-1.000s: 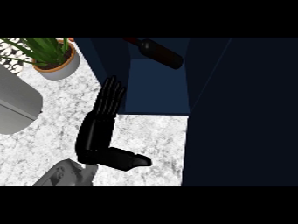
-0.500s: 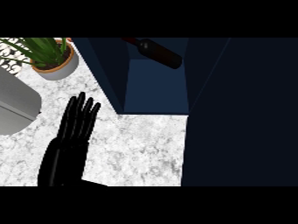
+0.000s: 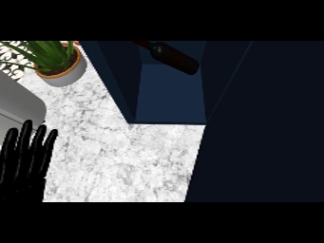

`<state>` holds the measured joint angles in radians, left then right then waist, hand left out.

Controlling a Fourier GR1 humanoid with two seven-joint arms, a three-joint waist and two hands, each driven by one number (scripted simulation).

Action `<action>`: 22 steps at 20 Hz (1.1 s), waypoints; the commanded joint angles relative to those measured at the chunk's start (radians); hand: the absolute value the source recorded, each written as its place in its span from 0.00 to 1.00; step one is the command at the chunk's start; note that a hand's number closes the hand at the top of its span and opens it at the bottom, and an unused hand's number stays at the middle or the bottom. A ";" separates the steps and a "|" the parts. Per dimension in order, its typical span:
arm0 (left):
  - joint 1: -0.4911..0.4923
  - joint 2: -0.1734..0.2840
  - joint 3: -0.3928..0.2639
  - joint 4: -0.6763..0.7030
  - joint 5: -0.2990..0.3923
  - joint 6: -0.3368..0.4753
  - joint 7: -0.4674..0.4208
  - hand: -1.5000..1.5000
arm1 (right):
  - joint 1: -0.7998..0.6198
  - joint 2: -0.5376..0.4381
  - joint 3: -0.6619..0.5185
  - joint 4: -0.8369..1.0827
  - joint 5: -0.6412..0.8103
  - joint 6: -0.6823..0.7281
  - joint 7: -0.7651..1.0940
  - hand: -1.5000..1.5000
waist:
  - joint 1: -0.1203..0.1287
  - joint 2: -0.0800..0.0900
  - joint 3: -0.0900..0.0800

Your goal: Pick up the wine, place it into the cabinet and close the cabinet

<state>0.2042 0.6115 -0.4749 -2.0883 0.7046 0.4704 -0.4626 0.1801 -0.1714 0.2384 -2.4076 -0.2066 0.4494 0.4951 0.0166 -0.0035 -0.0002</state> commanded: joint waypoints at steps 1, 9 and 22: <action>0.103 0.079 0.138 -0.082 0.089 -0.064 0.008 0.00 | 0.004 0.058 0.170 -0.124 -0.005 -0.056 0.114 1.00 | 0.006 -0.003 -0.002; 0.321 0.117 0.307 -0.052 0.166 -0.289 -0.077 0.00 | -0.171 0.169 0.477 -0.017 0.263 -0.263 0.181 1.00 | 0.006 -0.004 -0.003; 0.444 0.177 0.600 -0.070 0.317 -0.510 -0.014 0.00 | -0.691 0.168 0.570 0.287 0.356 -0.640 0.250 1.00 | 0.021 0.001 -0.002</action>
<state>0.6292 0.7620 0.0544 -2.1176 0.9661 -0.0165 -0.5252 -0.3468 -0.0572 0.7964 -2.2642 0.1324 -0.0899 0.7264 0.0290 -0.0041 -0.0020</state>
